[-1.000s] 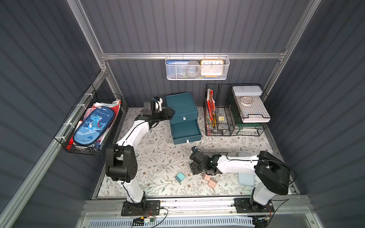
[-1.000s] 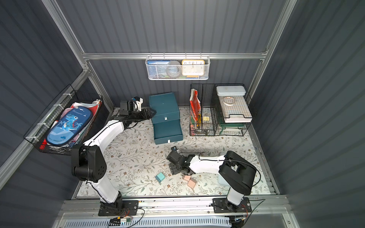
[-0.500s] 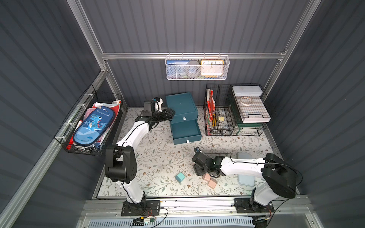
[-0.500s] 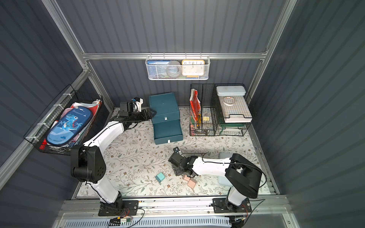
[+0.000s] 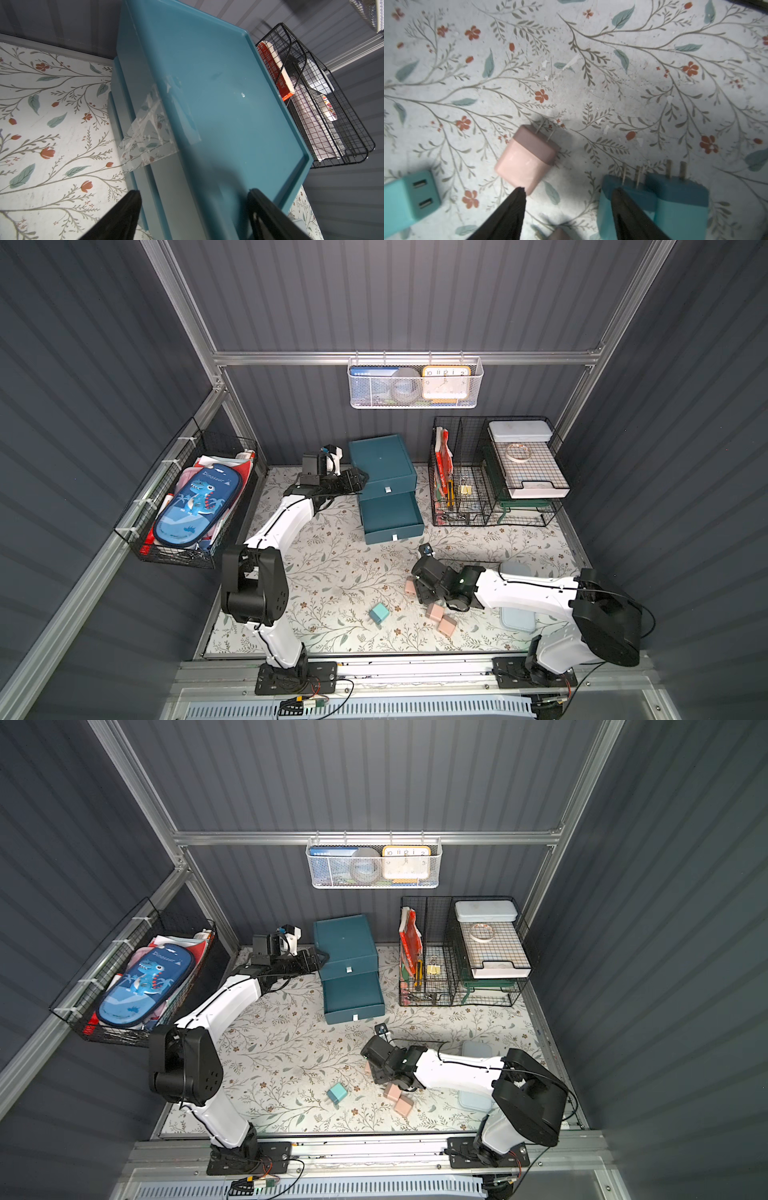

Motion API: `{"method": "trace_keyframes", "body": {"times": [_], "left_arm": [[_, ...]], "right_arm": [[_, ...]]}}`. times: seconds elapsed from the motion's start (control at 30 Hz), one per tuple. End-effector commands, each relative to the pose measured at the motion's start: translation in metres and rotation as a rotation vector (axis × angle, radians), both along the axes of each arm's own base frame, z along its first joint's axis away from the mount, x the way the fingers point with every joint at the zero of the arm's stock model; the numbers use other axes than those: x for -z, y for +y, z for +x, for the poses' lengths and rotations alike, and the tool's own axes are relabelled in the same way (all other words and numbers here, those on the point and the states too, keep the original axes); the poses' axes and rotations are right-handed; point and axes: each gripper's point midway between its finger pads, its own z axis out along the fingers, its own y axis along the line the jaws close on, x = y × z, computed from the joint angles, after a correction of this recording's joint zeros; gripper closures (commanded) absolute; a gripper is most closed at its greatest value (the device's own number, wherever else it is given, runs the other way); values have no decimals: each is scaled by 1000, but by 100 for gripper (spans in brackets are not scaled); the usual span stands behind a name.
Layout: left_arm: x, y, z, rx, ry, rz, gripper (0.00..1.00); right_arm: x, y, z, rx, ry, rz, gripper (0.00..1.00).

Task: Place the plugs into the drawer by color
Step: Pick up the plug from the center of the board.

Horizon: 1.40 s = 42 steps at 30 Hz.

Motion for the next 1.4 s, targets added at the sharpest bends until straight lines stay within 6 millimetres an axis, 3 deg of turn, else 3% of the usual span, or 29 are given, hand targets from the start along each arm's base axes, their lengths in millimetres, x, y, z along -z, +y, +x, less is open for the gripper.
{"method": "trace_keyframes", "body": {"times": [0.0,0.3,0.6,0.77,1.0,1.23,1.37], "left_arm": [[14,4,-14,7,59,24,16],[11,3,-15,13,54,20,15],[11,3,-16,14,55,18,15],[12,3,-15,14,55,18,15],[13,3,-15,13,57,18,15],[13,3,-14,10,57,18,15],[14,4,-14,9,58,21,15]], "right_arm": [[-3,13,8,183,12,119,31],[12,19,16,343,46,81,27],[28,32,15,303,98,48,30],[35,27,14,310,118,26,32],[40,25,11,303,135,17,43],[32,18,8,273,125,3,62],[12,14,4,214,112,-2,65]]}}
